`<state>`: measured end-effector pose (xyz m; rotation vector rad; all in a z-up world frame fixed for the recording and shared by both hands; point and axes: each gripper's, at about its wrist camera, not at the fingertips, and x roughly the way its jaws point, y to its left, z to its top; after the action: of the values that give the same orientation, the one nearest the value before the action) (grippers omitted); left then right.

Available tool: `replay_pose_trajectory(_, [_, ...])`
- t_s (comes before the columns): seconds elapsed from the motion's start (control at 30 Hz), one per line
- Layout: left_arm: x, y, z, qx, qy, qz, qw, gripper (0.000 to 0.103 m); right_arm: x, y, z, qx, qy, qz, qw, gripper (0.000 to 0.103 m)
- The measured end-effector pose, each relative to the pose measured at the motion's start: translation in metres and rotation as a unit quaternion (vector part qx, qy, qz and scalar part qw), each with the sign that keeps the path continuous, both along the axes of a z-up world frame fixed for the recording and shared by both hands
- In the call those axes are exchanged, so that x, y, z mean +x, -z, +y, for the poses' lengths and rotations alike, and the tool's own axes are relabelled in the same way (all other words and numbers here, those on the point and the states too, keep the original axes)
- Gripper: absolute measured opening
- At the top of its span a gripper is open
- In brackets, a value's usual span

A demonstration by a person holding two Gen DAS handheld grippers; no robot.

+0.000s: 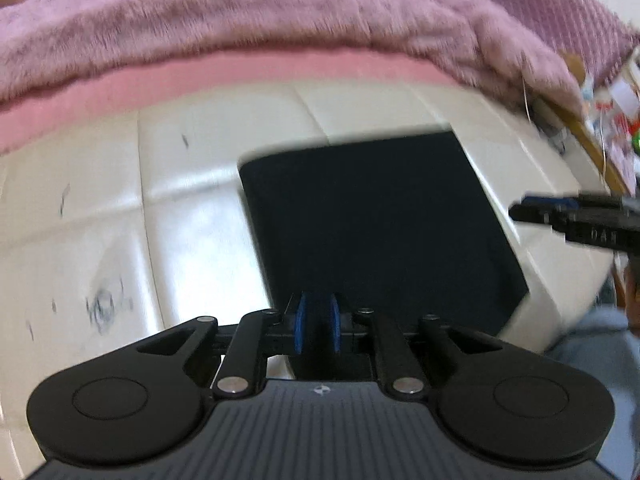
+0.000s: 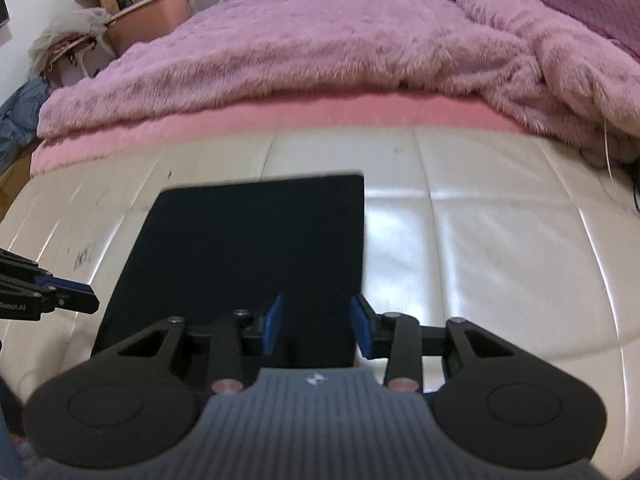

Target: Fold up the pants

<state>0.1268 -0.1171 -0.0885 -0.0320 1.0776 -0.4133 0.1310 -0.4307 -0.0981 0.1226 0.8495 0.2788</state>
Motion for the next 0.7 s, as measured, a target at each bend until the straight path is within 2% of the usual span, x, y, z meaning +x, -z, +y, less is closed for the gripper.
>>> replay_pose_trajectory(0.1, [0.028,0.005,0.006,-0.026,-0.025,-0.019,0.9992,0.014,0.021,-0.001,0.001,0.004,0.006,-0.016,1.000,0.027])
replay_pose_trajectory(0.23, [0.058,0.021,0.007,-0.054,-0.049,-0.014,0.9972,0.014,0.052,0.005,0.004,0.011,0.012,-0.024,1.000,0.024])
replay_pose_trajectory(0.33, [0.076,0.035,0.006,-0.044,-0.065,-0.015,0.9968,0.014,0.072,0.016,0.004,0.007,0.016,-0.019,1.000,0.021])
replay_pose_trajectory(0.4, [0.084,0.043,0.008,-0.032,-0.069,-0.009,0.9970,0.011,0.082,0.026,0.002,0.010,0.020,-0.007,1.000,0.016])
replay_pose_trajectory(0.5, [0.089,0.051,0.007,-0.025,-0.066,-0.008,0.9975,0.006,0.094,0.044,-0.001,0.013,0.024,0.017,0.999,0.015])
replay_pose_trajectory(0.7, [0.095,0.053,0.013,-0.045,-0.081,-0.005,0.9957,0.006,0.098,0.056,-0.007,0.029,0.030,0.027,0.999,0.016])
